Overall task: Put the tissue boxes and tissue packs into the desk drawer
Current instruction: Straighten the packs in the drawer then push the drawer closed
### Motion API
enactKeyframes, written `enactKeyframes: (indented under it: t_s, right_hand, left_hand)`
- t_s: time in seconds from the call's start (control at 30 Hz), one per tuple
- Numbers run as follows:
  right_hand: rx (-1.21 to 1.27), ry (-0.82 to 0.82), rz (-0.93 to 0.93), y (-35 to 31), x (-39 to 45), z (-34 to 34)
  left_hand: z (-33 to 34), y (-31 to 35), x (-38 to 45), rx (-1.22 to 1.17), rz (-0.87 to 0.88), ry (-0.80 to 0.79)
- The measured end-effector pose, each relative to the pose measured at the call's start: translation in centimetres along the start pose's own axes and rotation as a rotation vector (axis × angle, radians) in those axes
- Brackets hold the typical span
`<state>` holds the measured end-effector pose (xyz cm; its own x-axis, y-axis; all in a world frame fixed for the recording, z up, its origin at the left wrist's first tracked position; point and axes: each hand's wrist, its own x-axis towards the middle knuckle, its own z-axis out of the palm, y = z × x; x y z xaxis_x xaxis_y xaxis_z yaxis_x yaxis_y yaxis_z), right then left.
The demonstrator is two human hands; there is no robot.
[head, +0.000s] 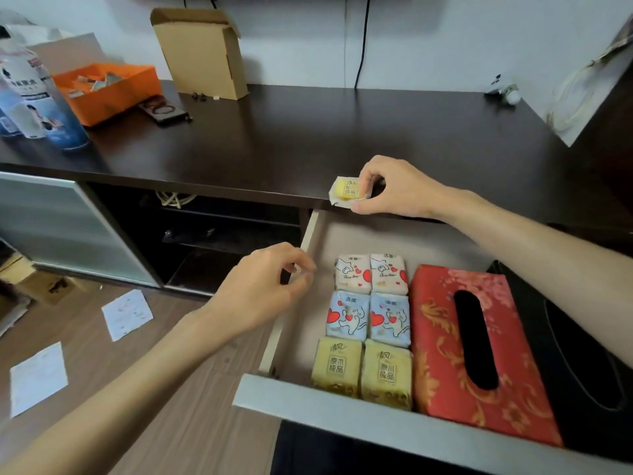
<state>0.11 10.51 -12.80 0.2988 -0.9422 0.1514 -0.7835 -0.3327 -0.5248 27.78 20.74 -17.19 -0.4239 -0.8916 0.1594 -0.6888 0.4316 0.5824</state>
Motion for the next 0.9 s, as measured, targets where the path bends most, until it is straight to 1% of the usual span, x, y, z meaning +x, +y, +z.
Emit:
enactKeyframes:
  t_s: [0.1, 0.2, 0.33, 0.4, 0.5, 0.57, 0.63, 0.73, 0.83, 0.9]
  right_hand:
    - [0.010, 0.021, -0.088, -1.7, -4.4, 1.4]
    - [-0.046, -0.036, -0.130, -2.4, -8.2, 3.7]
    - [-0.186, -0.102, -0.086, -1.5, -9.0, 6.1]
    - [-0.236, -0.133, -0.072, -0.9, -8.7, 6.3]
    - [-0.297, -0.221, -0.048, -0.8, -8.5, 6.2]
    - [-0.271, -0.243, -0.027, -1.4, -8.7, 5.6]
    - [-0.212, -0.199, -0.022, -2.4, -9.8, 4.4]
    - [-0.126, -0.161, -0.041, -4.4, -14.1, 2.4]
    - [-0.087, -0.253, -0.015, -5.9, -20.8, 2.0]
    - [-0.133, -0.277, 0.021, -6.4, -25.7, 3.1]
  left_hand:
    - [0.6, 0.3, -3.2, -0.029, 0.020, -0.021]
    - [0.7, 0.6, -5.1, 0.009, 0.040, -0.013]
    - [1.1, 0.4, -6.0, 0.036, 0.077, 0.006]
    - [1.4, 0.3, -6.3, 0.060, 0.088, 0.015]
    - [1.7, 0.1, -6.8, 0.109, 0.105, 0.020]
    - [1.8, 0.1, -7.1, 0.117, 0.125, 0.026]
    - [1.7, 0.3, -7.5, 0.076, 0.153, -0.005]
    - [1.8, 0.4, -9.0, 0.063, 0.153, -0.124]
    - [2.1, 0.6, -10.1, 0.137, 0.153, -0.184]
    - [2.1, 0.8, -10.2, 0.181, 0.165, -0.197]
